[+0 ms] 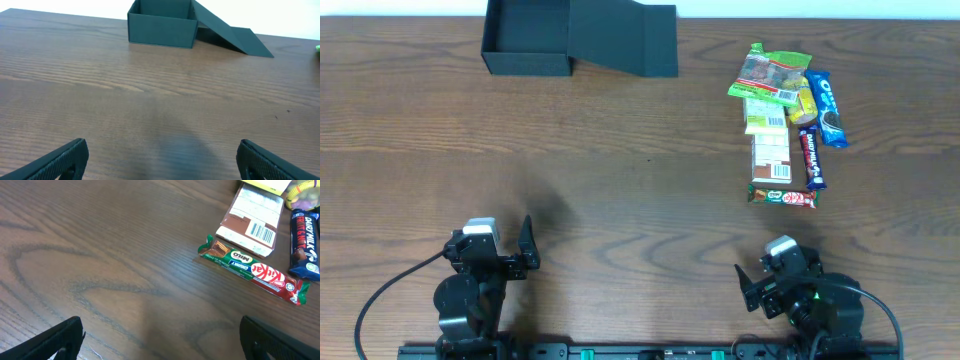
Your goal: Pack container
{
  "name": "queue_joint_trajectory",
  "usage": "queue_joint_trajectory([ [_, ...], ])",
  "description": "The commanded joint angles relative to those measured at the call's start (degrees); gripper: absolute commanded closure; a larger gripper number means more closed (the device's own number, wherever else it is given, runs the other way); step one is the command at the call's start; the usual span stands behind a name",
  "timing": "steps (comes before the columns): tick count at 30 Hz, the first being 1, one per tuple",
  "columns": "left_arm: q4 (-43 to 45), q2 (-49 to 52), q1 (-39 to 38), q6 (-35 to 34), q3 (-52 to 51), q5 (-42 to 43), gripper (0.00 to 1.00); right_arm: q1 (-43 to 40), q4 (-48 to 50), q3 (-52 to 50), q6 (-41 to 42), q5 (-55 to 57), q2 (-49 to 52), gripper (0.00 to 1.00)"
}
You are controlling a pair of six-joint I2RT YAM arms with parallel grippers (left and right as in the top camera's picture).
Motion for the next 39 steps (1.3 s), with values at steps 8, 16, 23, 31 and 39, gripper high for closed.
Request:
queue_joint_trajectory([
  [8, -0.2, -0.42, 0.35, 0.02, -1.29, -0.81, 0.05, 0.57, 0.07, -0.35, -0.66, -0.7, -0.61, 0.01],
  [16, -0.2, -0.42, 0.35, 0.02, -1.29, -0.81, 0.04, 0.57, 0.07, -0.35, -0.66, -0.7, -0.61, 0.01],
  [23, -0.15, -0.42, 0.35, 0.04, -1.29, -0.81, 0.05, 0.57, 0.07, -0.35, -0.66, -0.7, -0.61, 0.01],
  [31, -0.07, -0.42, 0.35, -0.68, -1.29, 1.29, 0.05, 0.57, 0.07, -0.35, -0.66, -0.7, -0.61, 0.01],
  [39, 4.87, -0.26, 0.35, -4.31, -1.81, 6.58, 0.04, 0.57, 0.07, -0.35, -0.66, -0.7, -0.61, 0.01],
])
